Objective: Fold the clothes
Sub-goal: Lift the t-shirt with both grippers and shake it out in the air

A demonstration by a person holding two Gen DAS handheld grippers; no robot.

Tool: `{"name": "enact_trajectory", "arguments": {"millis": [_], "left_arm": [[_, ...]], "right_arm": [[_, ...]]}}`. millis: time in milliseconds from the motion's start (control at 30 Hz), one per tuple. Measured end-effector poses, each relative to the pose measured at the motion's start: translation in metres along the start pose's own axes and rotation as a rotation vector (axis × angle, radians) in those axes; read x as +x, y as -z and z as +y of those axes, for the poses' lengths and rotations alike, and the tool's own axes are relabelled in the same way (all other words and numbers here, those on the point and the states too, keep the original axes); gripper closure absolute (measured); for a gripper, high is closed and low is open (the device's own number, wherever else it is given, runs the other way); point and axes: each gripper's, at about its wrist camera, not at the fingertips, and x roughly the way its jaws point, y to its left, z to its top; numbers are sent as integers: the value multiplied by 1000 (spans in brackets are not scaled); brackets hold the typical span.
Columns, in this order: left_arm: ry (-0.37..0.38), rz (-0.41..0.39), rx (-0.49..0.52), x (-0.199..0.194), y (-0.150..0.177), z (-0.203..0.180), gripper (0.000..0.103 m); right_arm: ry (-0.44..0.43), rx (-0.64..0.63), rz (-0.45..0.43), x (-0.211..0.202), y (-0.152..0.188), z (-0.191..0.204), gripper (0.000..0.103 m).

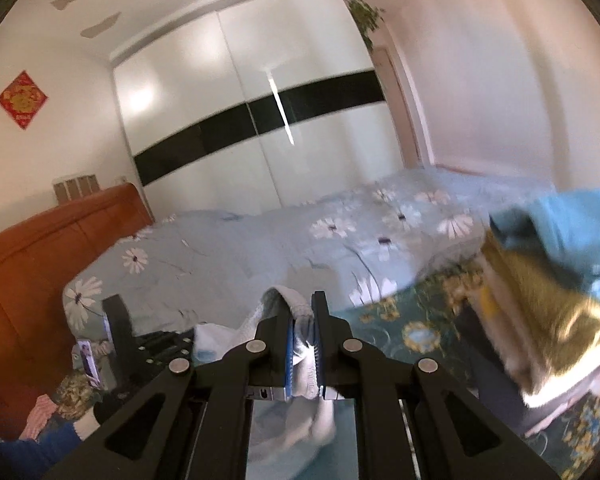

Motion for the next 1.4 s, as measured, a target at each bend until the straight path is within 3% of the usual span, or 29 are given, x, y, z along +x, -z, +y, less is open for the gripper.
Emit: {"name": "enact_trajectory", "arguments": {"millis": [167, 300, 567, 733, 833, 900, 1000, 1167, 1300, 1400], "left_arm": [[-96, -189, 16, -93, -46, 18, 100], [-128, -287, 57, -164, -63, 20, 100], [-129, -455, 157, -309, -97, 15, 100], [-117, -462, 179, -354, -127, 24, 100], [-146, -385, 157, -335, -128, 40, 100], [-160, -304, 124, -308, -120, 55, 100], [-184, -118, 38, -237, -90, 85, 100], [-307, 189, -39, -99, -11, 141, 100], [-322, 360, -196, -15, 52, 181, 100], [-323, 441, -347, 18, 86, 211, 100]], "right_arm": [[-57, -89, -68, -26, -22, 37, 94], [-104, -157, -114, -53, -24, 65, 94], [-199, -264, -251, -121, -35, 109, 95], [-278, -319, -325, -156, -54, 135, 95], [-290, -330, -331, -155, -65, 143, 95], [-300, -312, -277, -135, -68, 143, 95], [-276, -261, -117, -71, -57, 138, 95], [-178, -213, 168, 64, -7, 119, 95], [-121, -171, 368, 162, 45, 101, 95], [-87, -136, 486, 224, 77, 90, 97]]}}
